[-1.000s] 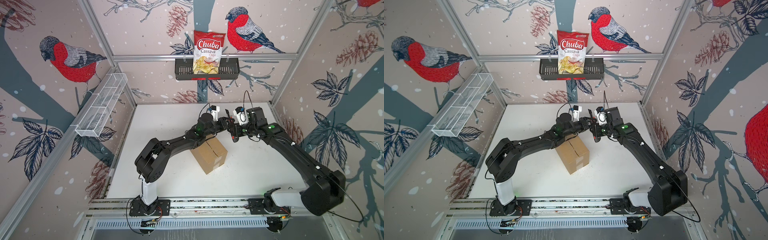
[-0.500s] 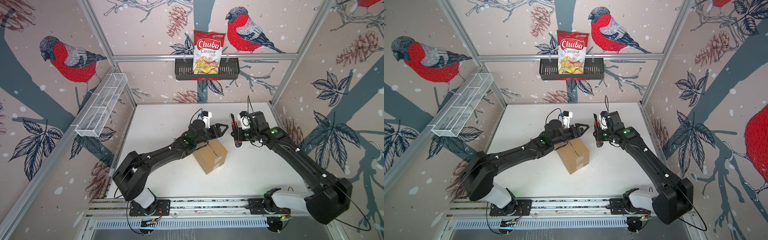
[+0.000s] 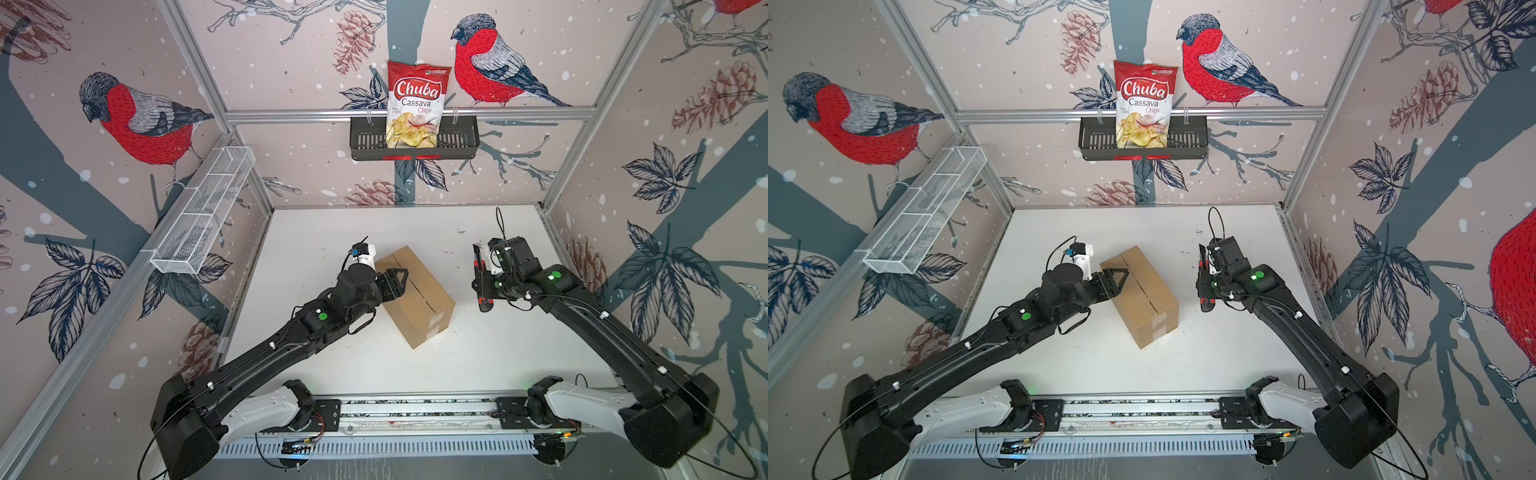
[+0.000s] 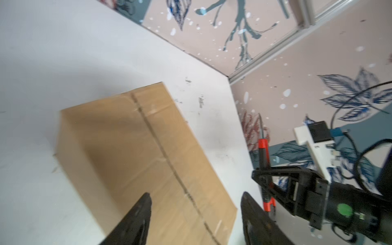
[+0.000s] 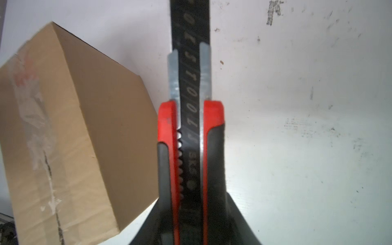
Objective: Unpack the express box
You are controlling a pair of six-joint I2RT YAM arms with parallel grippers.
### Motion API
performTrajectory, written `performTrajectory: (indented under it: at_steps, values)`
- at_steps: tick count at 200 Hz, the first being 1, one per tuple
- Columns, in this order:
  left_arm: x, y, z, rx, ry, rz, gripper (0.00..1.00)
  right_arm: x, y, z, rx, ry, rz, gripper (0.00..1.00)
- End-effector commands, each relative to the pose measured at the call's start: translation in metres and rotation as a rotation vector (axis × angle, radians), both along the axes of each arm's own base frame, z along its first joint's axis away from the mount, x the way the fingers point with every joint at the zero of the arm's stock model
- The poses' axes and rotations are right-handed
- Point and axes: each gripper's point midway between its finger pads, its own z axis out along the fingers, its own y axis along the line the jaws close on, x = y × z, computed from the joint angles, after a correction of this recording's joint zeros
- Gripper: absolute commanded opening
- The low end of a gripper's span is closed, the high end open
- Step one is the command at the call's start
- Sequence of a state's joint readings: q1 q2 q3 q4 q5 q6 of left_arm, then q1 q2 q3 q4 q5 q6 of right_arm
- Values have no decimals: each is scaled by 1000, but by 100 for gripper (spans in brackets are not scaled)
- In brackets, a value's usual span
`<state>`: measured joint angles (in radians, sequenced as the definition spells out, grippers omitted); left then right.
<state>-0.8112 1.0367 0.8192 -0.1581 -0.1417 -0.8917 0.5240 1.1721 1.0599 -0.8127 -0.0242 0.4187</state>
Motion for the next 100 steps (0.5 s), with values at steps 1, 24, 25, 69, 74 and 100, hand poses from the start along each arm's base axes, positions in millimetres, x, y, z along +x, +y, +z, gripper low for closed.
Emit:
performTrajectory:
  at_steps: [1,24,25,69,74,100]
  values:
    - [-12,36,-45,136,112,105,62,0,-2,-14,-30,17,-17,5]
    - [-21,46,-65,157,163,142,58,8,13,-22,-14,23,44,5]
    - [-22,46,-65,158,163,144,57,9,14,-22,-13,22,47,5]
    - [-36,49,-85,206,205,170,46,27,48,-35,-42,38,187,5]
    - [-36,48,-88,204,209,169,46,29,52,-36,-49,39,203,5]
    - [-38,41,-101,191,240,159,44,35,70,-41,-65,39,276,5]
